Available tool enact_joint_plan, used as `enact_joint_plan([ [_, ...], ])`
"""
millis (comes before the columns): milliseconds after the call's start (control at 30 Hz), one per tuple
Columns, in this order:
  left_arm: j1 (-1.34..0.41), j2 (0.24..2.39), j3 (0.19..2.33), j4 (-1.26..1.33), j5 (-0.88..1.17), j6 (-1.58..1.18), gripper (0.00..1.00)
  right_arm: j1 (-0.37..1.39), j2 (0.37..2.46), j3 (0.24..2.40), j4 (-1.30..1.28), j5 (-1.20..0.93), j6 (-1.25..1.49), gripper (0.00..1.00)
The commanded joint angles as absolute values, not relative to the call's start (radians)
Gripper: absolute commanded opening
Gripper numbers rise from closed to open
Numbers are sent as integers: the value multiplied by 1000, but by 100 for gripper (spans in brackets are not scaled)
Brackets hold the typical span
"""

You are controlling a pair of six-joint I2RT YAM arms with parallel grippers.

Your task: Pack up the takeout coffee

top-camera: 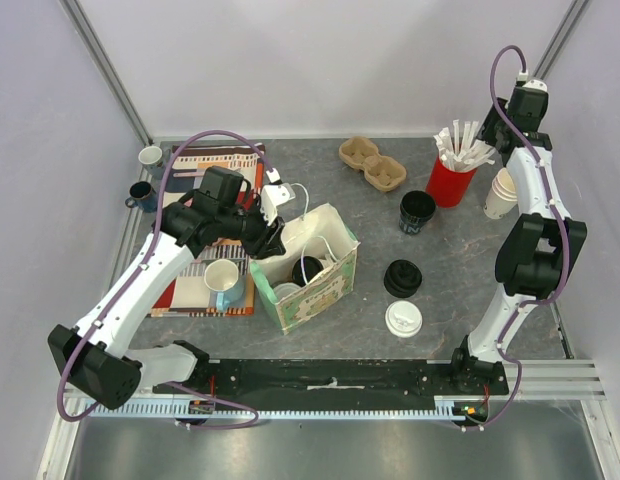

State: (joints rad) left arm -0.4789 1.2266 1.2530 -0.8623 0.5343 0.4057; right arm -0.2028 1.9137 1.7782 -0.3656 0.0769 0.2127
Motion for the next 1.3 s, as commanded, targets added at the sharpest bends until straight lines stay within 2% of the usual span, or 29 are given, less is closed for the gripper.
enact_joint_plan([
  [0,-479,1218,1253,-853,571,385,42,-199,1884,1822,-310,74,183,51],
  [167,-479,1223,1252,-851,575,382,42,-195,1862,1824,-336,138,161,37],
  [467,-479,1218,1244,-857,575,387,43,-193,1855,1841,-336,118,137,11],
  [567,-479,1218,1243,-861,574,393,43,-190,1845,1839,-337,106,133,11],
  [633,-479,1220,1243,-861,575,393,43,-184,1836,1839,-337,104,129,22],
  [700,-479,1223,1243,-862,578,394,43,-184,1833,1839,-339,104,126,28],
  [800,-479,1223,1241,-861,580,400,43,-184,1839,1842,-342,106,126,28],
  [867,-479,1221,1239,-861,578,399,43,-184,1848,1844,-344,106,124,26],
  [967,-479,1218,1238,-862,578,403,43,-184,1856,1850,-347,106,124,10],
  [1000,-479,1219,1236,-864,578,403,43,-184,1856,1851,-347,103,121,3],
  [1033,-479,1218,1236,-865,580,405,43,-184,1856,1853,-348,101,120,0],
  [1267,-479,1218,1236,-870,577,408,43,-184,1804,1867,-341,34,84,0],
])
